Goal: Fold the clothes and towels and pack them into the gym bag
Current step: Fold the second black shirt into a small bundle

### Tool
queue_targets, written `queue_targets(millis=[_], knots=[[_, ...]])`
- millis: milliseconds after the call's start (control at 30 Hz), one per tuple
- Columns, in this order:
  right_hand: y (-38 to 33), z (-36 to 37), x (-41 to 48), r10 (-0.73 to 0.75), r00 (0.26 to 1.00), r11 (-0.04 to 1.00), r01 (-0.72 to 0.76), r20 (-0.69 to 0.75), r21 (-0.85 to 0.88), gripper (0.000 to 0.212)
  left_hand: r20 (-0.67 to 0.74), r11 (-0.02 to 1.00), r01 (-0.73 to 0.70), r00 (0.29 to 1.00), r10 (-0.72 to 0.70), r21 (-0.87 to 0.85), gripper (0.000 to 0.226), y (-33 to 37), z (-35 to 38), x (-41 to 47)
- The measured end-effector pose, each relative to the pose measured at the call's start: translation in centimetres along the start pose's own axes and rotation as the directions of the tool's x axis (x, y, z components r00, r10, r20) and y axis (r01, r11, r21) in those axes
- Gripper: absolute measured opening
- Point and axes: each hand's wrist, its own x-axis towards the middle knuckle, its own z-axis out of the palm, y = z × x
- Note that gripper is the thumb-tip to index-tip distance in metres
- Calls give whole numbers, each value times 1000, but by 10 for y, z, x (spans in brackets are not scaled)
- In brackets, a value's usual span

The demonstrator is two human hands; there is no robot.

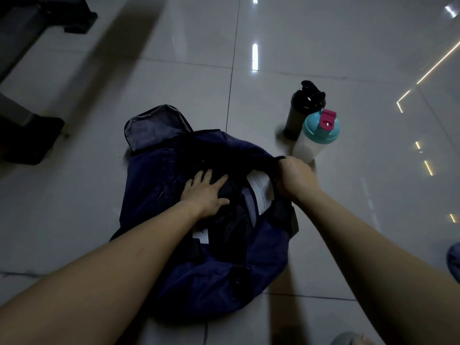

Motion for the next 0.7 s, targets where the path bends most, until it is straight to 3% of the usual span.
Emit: queue_targets(millis=[167,267,333,433,600,700], knots=[[-39,0,-29,36,979,987,-67,-198,-148,55,-3,999,-34,999,34,-9,75,-2,1,-5],[-55,11,-41,166,985,978,-170,-45,-120,78,-79,999,-31,996,31,-6,72,3,10,-13],[-47,24,-41,236,969,971,-233,66,-49,67,-103,1000,-27,994,25,-12,69,6,18,-16],[-24,29,-31,143,987,987,-148,79,61,41,-118,999,-41,992,40,-6,66,4,23,-14],[4,2,-14,91,986,970,-119,138,214,44,-149,999,-40,988,40,3,64,-2,22,-6],[2,8,-21,59,982,988,-83,182,128,39,-184,1000,-8,983,8,0,63,2,23,1]])
